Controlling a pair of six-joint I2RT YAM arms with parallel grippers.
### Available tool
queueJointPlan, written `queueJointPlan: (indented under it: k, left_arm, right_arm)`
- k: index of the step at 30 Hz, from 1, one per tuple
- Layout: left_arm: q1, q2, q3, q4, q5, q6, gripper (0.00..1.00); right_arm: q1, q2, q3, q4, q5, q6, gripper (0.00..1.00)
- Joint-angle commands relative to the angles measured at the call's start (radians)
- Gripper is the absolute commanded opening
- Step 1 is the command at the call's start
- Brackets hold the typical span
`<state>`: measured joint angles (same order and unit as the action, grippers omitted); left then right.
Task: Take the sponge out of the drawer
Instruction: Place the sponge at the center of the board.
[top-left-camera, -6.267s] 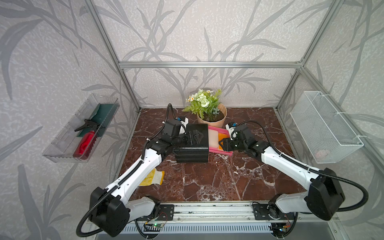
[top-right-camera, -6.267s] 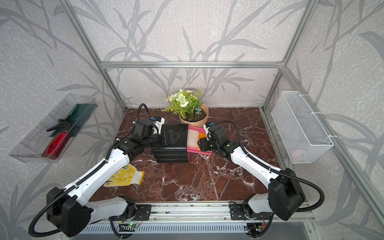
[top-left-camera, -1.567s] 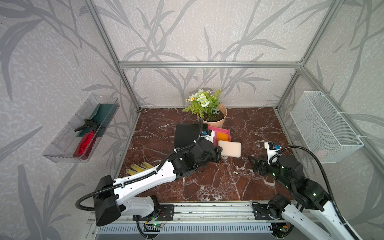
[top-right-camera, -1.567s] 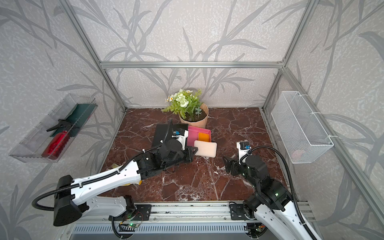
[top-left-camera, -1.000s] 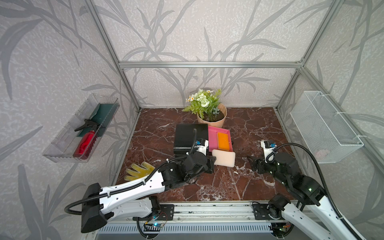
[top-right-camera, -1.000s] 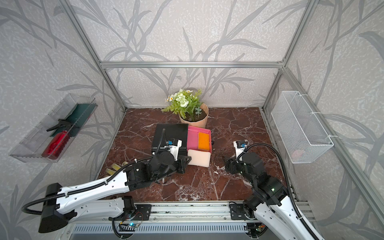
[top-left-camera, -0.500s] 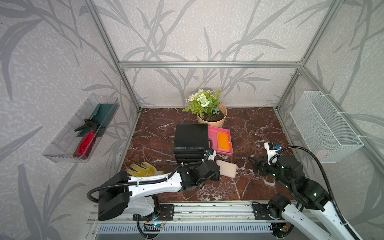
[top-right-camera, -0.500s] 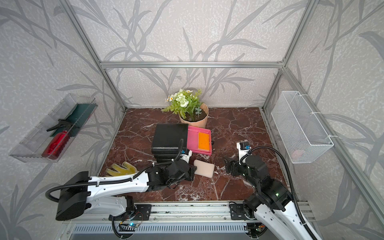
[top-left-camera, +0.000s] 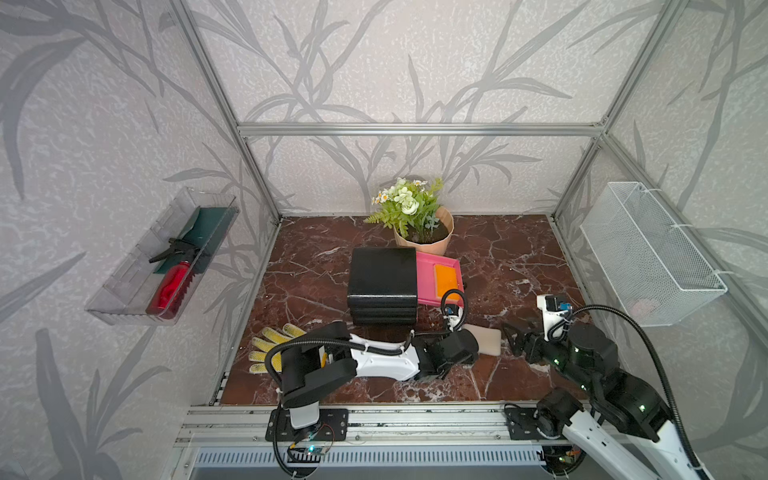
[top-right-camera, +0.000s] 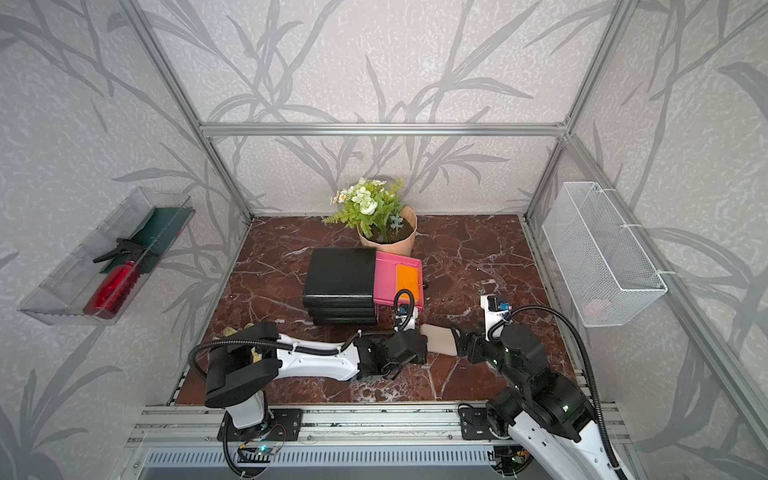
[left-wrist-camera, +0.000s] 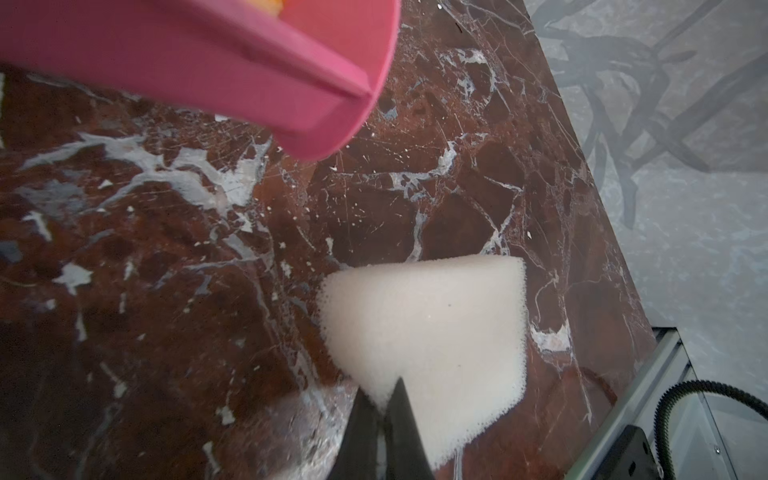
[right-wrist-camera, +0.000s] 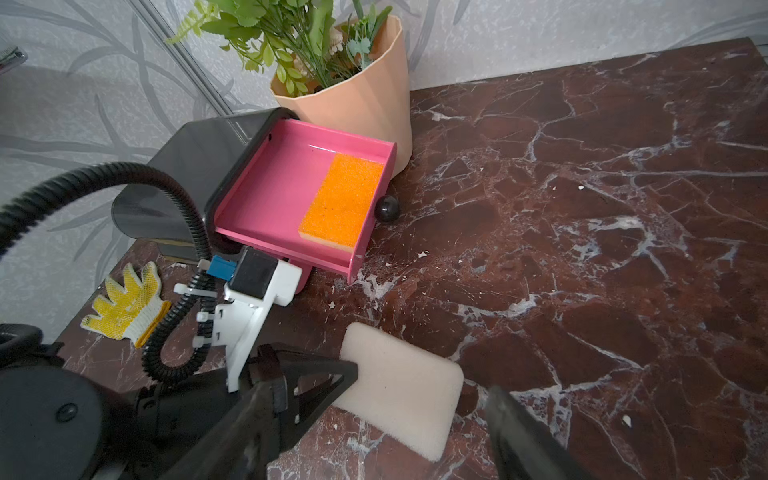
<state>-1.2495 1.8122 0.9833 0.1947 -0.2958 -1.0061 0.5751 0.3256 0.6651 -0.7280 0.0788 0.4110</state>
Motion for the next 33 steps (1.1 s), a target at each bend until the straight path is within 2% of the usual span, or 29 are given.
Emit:
queueJointPlan:
  k: [1, 6, 11, 12, 15, 17, 22, 31, 33]
  left_arm:
    - [-0.002, 0.046, 0.060, 0.005, -0.075, -0.052, 0.00]
    - [-0.002, 0.084, 0.071, 0.005, -0.136, -0.087, 0.00]
    - [-0.001, 0.100, 0.075, 0.011, -0.145, -0.082, 0.00]
    - [-0.001, 0.100, 0.075, 0.015, -0.142, -0.077, 0.02]
    - [-0.001, 0.098, 0.070, 0.031, -0.134, -0.067, 0.24]
    - [0.001, 0.093, 0.063, 0.036, -0.134, -0.066, 0.33]
    - [-0.001, 0.073, 0.054, 0.043, -0.131, -0.052, 0.43]
    - [-0.027, -0.055, 0.000, 0.017, -0.151, 0.000, 0.51]
    - [-0.044, -0.111, -0.008, -0.017, -0.148, 0.037, 0.69]
  right_arm:
    - [0.001, -0.005, -0.008, -0.028, 0.017, -0.002, 0.80]
    - [0.001, -0.001, -0.007, -0.034, 0.025, -0.004, 0.80]
    - [0.001, -0.002, -0.009, -0.036, 0.036, -0.005, 0.80]
    - [0.000, -0.002, -0.009, -0.036, 0.038, -0.004, 0.80]
    - [0.001, 0.000, -0.009, -0.038, 0.041, -0.004, 0.80]
    - [0.001, 0.003, -0.008, -0.039, 0.045, -0.004, 0.80]
    - [0.000, 0.013, -0.006, -0.042, 0.052, -0.004, 0.80]
    - [0.000, 0.058, 0.018, -0.035, 0.075, -0.017, 0.80]
    - [0.001, 0.090, 0.040, -0.025, 0.086, -0.031, 0.80]
